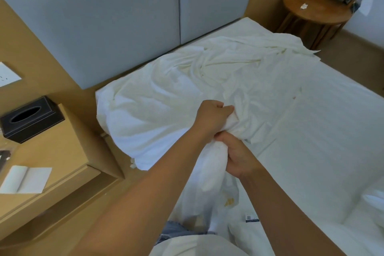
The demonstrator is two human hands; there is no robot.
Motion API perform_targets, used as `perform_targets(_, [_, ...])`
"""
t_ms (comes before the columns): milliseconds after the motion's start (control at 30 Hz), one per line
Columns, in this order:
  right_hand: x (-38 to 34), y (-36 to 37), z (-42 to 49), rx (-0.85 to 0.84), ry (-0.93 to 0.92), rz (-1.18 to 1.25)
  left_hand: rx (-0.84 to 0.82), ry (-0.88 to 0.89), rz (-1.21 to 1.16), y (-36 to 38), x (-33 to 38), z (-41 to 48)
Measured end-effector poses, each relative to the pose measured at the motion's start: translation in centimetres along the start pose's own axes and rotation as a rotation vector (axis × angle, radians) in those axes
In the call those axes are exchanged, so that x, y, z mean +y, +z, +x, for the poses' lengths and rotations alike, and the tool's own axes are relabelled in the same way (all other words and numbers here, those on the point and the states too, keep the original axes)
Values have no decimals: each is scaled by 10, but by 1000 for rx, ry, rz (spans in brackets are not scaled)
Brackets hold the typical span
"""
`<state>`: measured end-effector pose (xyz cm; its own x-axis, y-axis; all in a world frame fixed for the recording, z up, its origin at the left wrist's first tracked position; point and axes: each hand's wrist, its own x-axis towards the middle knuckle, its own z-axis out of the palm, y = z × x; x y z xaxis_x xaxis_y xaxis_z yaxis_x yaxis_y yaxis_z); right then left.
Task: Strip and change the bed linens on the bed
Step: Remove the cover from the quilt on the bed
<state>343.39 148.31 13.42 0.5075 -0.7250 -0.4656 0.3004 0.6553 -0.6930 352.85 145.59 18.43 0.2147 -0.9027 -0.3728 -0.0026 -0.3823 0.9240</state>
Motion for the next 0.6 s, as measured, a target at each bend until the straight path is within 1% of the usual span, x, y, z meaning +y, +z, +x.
perform_targets(100, [0, 8, 5, -51, -3, -42, -20, -85, -57, -6, 6, -1])
perform_targets(167, [-1, 9, 7, -50, -17, -112, -47, -143, -136, -13, 6, 2])
perform_targets(233, [-4, 8, 9, -27, -20, -130, -60, -150, -215, -22, 5, 3])
perform_targets(267, [-6, 8, 10, -33, -17, -104, -37, -121, -212, -26, 3, 4])
perform_targets(300, [-9, 9, 10, -56, -13, -50, 16, -62, -132, -31, -2, 4])
perform_targets(367, [-16, 7, 9, -88, 13, 84, 143, 48, 211, -41, -19, 4])
perform_targets(400, [-19, 6, 8, -90, 17, 112, 157, 29, 344, -45, -29, 3])
perform_targets(433, [-21, 6, 7, -101, 22, 118, 111, -65, 374, -46, -38, 0])
perform_targets(500, [-19, 5, 4, -109, 46, 73, -46, -310, 183, -44, -47, -5])
perform_targets(533, [-17, 4, 2, -96, 53, 37, -92, -366, 87, -42, -49, -5])
perform_targets(600, [-10, 1, -1, -70, 54, -19, -124, -374, -10, -38, -47, -2])
